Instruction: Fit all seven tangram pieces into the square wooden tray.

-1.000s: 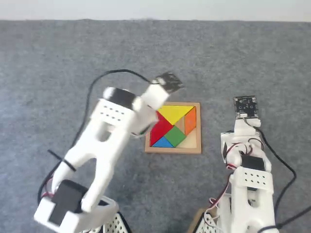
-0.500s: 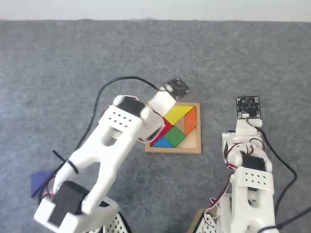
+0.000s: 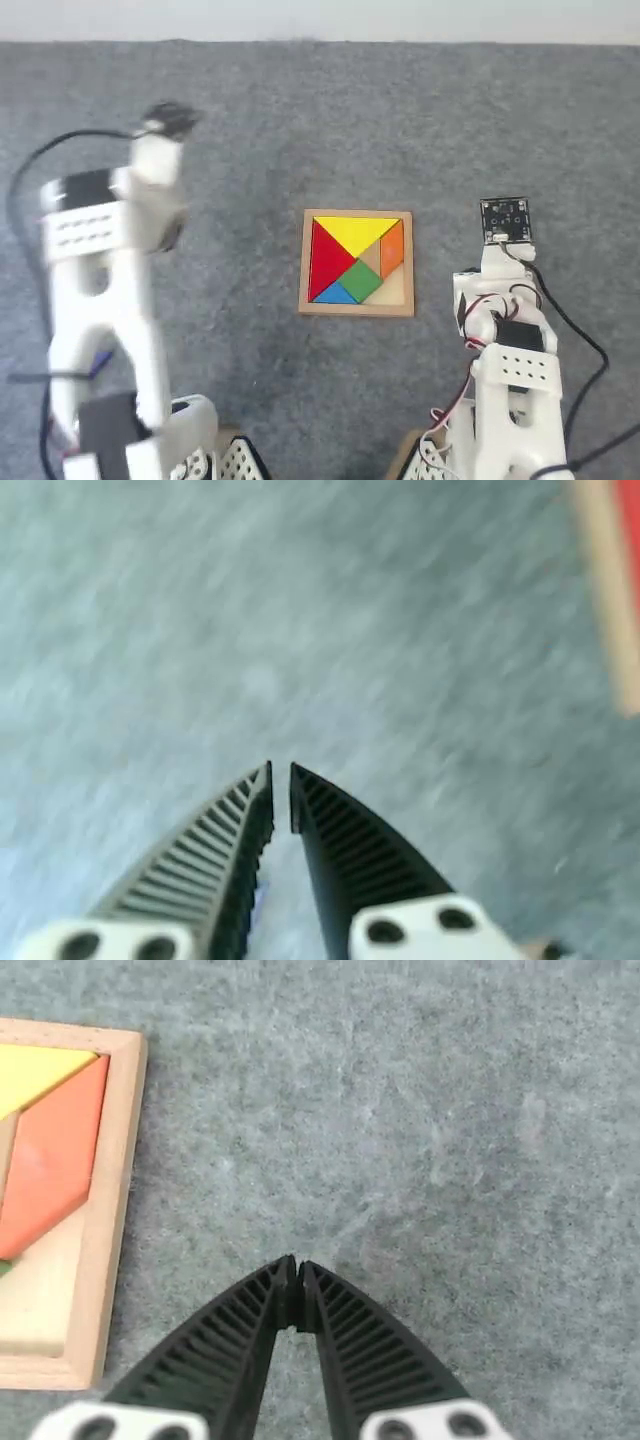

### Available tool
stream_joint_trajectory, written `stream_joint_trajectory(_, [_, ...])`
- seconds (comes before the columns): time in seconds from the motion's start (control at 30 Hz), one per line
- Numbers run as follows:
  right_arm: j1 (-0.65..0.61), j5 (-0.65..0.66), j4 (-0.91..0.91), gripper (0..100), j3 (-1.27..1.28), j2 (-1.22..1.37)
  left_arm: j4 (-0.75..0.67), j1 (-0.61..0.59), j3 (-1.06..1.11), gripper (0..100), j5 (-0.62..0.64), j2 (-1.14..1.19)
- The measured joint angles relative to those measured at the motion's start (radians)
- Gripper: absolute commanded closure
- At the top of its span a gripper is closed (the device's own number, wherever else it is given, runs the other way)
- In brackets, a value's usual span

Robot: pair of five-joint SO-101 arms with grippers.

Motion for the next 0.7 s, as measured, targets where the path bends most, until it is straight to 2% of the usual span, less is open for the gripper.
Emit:
stream_joint_trajectory(0.17, [0.003, 0.0, 0.0, 99.1, 0.0, 0.0, 0.068, -0.327, 0.161, 88, -0.19, -0.207])
stream_joint_trajectory(0.33, [0.0, 0.0, 0.0, 99.1, 0.0, 0.0, 0.095, -0.664, 0.411, 86, -0.503, -0.431])
stream_joint_trajectory(0.43, [0.002, 0.0, 0.0, 99.1, 0.0, 0.0, 0.097, -0.816, 0.532, 84, -0.706, -0.549])
stream_joint_trajectory(0.5, [0.002, 0.0, 0.0, 99.1, 0.0, 0.0, 0.097, -0.898, 0.592, 79, -0.802, -0.614])
stream_joint_trajectory(0.6, [0.0, 0.0, 0.0, 99.1, 0.0, 0.0, 0.021, -1.003, 0.683, 72, -0.867, -0.68])
stream_joint_trajectory(0.7, [0.0, 0.0, 0.0, 99.1, 0.0, 0.0, -0.155, -1.048, 0.786, 72, -0.875, -0.694])
